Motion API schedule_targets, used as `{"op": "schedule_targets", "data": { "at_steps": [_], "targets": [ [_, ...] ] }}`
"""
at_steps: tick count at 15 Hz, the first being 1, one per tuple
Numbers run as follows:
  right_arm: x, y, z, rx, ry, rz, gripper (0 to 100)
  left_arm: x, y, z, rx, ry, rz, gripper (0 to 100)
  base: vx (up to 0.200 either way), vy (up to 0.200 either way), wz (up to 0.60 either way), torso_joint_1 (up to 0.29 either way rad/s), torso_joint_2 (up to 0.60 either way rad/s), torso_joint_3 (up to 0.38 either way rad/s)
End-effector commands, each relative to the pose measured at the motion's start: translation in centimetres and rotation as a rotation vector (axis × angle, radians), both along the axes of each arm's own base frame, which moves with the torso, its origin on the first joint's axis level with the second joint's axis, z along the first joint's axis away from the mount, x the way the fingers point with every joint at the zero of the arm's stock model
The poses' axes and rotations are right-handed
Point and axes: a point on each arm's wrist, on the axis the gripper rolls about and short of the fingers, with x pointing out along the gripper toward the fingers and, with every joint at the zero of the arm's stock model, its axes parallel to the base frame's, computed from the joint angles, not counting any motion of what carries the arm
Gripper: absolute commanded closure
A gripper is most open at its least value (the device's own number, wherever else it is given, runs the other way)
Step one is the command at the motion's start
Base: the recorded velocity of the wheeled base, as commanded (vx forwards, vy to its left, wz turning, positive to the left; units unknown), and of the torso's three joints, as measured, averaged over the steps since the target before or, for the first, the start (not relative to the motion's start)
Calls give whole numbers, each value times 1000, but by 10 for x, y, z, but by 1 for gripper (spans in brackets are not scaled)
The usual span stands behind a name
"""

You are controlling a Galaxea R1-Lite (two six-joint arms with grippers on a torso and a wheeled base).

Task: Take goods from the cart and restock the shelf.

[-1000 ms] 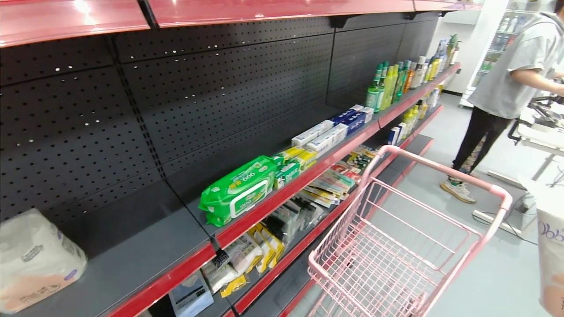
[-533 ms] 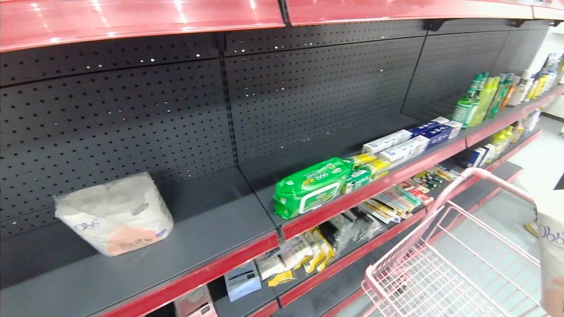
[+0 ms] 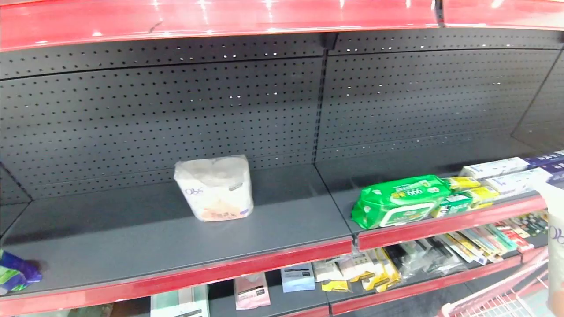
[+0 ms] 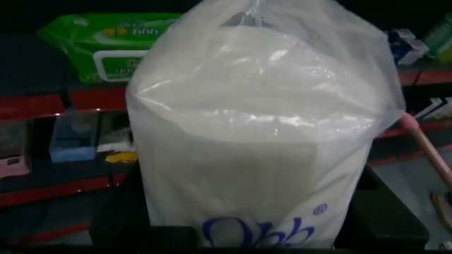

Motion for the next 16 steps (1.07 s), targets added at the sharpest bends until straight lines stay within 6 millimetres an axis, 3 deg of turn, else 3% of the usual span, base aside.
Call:
{"op": "schedule_targets", "data": {
  "at_steps": [1,6,9,10,11,12,13,14,15,16],
  "targets": [
    [-7,-1,0,-7,-28,2,100,0,0,0,0,1,0,0,0,0,600,2,2,2],
    [-45,-5,-9,-13,-194,-6,100,0,0,0,54,2,-21,0,0,0,0,0,0,0],
    [-57,-8,-24,-4,-243,31,100,2,-2,2,80,16,-125,0,0,0,0,0,0,0],
    [-59,-9,-28,9,-252,45,100,-1,-2,17,84,-26,-114,0,0,0,0,0,0,0],
    [-59,-9,-29,31,-258,44,100,8,-2,77,72,-33,-83,0,0,0,0,0,0,0],
    [-59,-9,-29,46,-259,36,100,33,-1,132,-23,-4,-35,0,0,0,0,0,0,0],
    [-59,-9,-29,48,-259,36,100,34,-1,135,-32,-4,-31,0,0,0,0,0,0,0],
    [-59,-9,-29,45,-260,8,100,75,0,165,-107,63,17,0,0,0,0,0,0,0],
    [-59,-10,-28,60,-271,1,100,107,0,158,-81,161,17,0,0,0,0,0,0,0],
    [-60,-11,-29,79,-278,8,100,118,0,149,-33,216,-3,0,0,0,0,0,0,0]
  ]
}}
